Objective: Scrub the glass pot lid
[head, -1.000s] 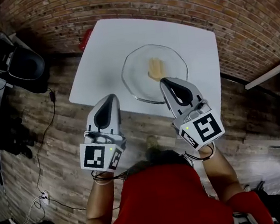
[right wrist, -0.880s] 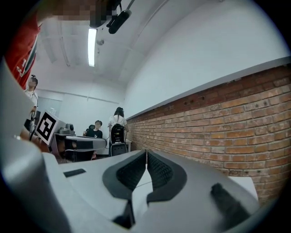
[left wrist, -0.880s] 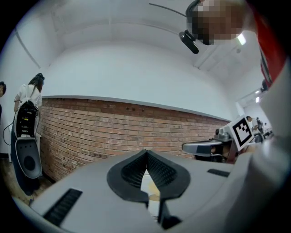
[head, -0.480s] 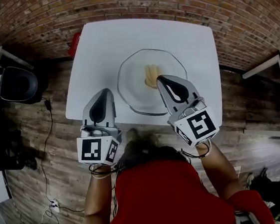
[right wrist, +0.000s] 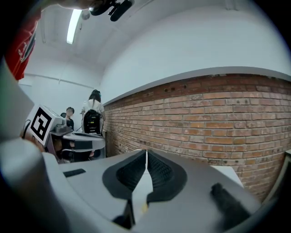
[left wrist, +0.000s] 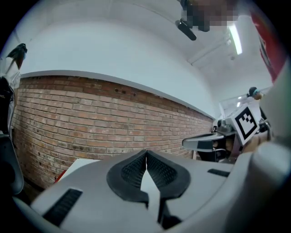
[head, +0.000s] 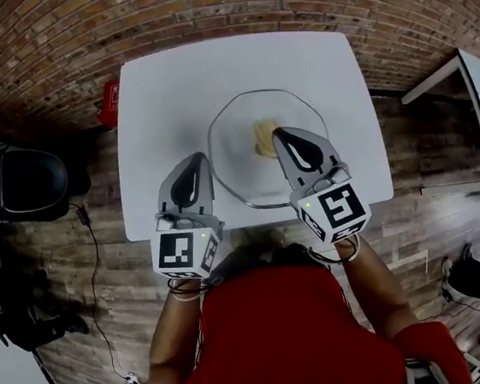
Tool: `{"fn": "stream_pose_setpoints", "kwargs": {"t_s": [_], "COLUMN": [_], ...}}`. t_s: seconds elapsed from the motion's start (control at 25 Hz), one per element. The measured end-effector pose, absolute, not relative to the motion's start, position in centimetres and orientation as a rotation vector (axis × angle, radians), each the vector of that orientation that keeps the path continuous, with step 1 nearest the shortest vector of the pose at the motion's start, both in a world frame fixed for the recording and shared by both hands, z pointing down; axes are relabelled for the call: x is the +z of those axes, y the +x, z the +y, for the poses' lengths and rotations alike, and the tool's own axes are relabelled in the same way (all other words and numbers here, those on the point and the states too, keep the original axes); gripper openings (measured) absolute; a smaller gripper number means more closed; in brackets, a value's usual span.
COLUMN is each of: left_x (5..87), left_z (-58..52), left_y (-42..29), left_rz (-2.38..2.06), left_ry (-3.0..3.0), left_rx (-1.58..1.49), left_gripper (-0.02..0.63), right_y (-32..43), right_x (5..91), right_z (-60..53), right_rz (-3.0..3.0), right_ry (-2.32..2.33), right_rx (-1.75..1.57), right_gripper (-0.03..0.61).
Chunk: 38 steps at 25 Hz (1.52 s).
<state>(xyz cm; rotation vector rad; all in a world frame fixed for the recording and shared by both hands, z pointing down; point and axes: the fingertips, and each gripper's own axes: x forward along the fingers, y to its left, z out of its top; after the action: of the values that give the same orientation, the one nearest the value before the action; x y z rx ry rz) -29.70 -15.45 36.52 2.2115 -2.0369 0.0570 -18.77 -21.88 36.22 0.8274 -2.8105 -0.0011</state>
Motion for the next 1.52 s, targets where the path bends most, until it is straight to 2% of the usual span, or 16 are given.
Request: {"fn": "stream_pose_setpoints", "kwargs": {"t_s": [0.32,0.36,0.4,0.52,0.6,0.72,1.32,1.52], "left_x": [42.3,43.0,43.6,45.6,46.7,48.4,54.6,54.5], "left_z": [-18.7,-19.1,-19.5,-20.7,-21.3,-21.7,-22.0,-22.2], "left_y": [-32.9,-33.0,-33.0,-32.9,-32.7,-32.7,-31.9,-31.4], "left_rz": [-1.804,-1.771,-1.734,-1.659,-1.627,-1.577,-1.341,-1.321], "left_ry": [2.144,2.133,2.121,2.080,2.052,2.002,1.810,1.820], "left_rx": [0.150,0.153,0.153,0.175,0.201,0.226,0.267,0.249], "left_gripper": [0.022,0.054,0.125,0.167,0.185,0.202,0.202,0.134], "right_y": [-20.1,-20.1,-20.1,-19.8,-19.4,-19.0,-18.4,-18.7], "right_x": [41.2,41.8,42.4,44.1,45.4,47.3,54.4,54.5], "right_z": [-24.0,-24.3,-24.6,-25.6,-26.1,-26.7,-27.2,-27.0], "right_rz": [-2.604,-2.583,-2.561,-2.501,-2.462,-2.403,-2.163,-2.163], "right_ry": [0.979,0.983,0.986,0.990,0.981,0.973,0.882,0.869], "right_rx": [0.094,0.109,0.122,0.170,0.218,0.273,0.426,0.394], "right_gripper": [0.032,0.032,0.032,0.044,0.127,0.143,0.138,0.080]}}
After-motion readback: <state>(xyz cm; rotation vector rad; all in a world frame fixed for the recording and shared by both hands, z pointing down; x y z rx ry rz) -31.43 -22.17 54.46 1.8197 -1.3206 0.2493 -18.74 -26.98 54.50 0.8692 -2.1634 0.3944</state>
